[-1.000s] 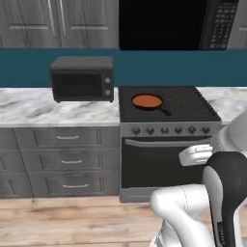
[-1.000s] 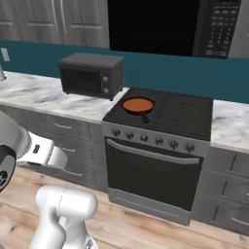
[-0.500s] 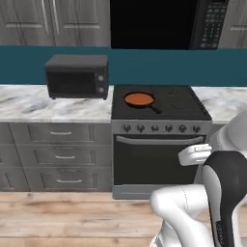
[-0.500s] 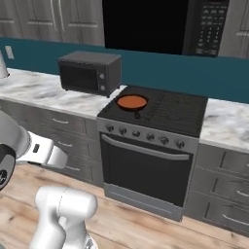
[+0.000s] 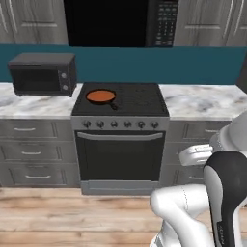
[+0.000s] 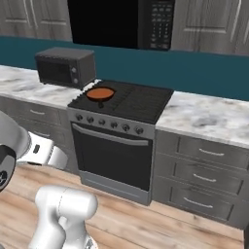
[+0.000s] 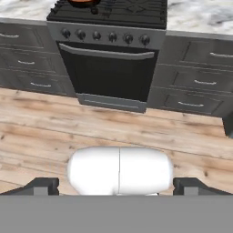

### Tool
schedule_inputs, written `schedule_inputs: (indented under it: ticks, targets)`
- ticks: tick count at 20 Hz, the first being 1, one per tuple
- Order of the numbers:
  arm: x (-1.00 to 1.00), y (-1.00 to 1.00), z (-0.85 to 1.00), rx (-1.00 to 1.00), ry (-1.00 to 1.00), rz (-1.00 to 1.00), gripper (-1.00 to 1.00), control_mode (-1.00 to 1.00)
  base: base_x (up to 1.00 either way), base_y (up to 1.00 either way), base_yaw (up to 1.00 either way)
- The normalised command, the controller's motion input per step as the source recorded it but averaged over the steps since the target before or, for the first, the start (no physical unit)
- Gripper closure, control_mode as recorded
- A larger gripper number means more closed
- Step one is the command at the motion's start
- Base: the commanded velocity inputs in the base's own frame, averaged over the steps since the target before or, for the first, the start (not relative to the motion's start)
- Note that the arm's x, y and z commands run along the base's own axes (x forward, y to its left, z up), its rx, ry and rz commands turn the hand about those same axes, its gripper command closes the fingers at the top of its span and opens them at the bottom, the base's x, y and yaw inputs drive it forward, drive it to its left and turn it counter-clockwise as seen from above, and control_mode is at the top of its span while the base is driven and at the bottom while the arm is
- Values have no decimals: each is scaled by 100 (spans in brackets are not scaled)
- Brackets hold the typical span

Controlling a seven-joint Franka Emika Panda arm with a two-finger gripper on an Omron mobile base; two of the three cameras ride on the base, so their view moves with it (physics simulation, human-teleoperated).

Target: Retrieve the fish from the fridge and place it on the saucepan with marinade on the stove.

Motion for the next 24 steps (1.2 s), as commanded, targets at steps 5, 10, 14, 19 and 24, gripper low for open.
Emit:
schedule_inputs:
  ticks: [5,10,14,19,24]
  targets:
    - [0,0,0,0,0,0,-100,100,-26,-90,0]
    - [0,0,0,0,0,0,-100,100,-21,-88,0]
    - [0,0,0,0,0,0,-100,100,-20,-94,0]
    - [0,0,0,0,0,0,-100,100,-19,-99,-1]
    - [0,0,0,0,0,0,-100,100,-20,-97,-2]
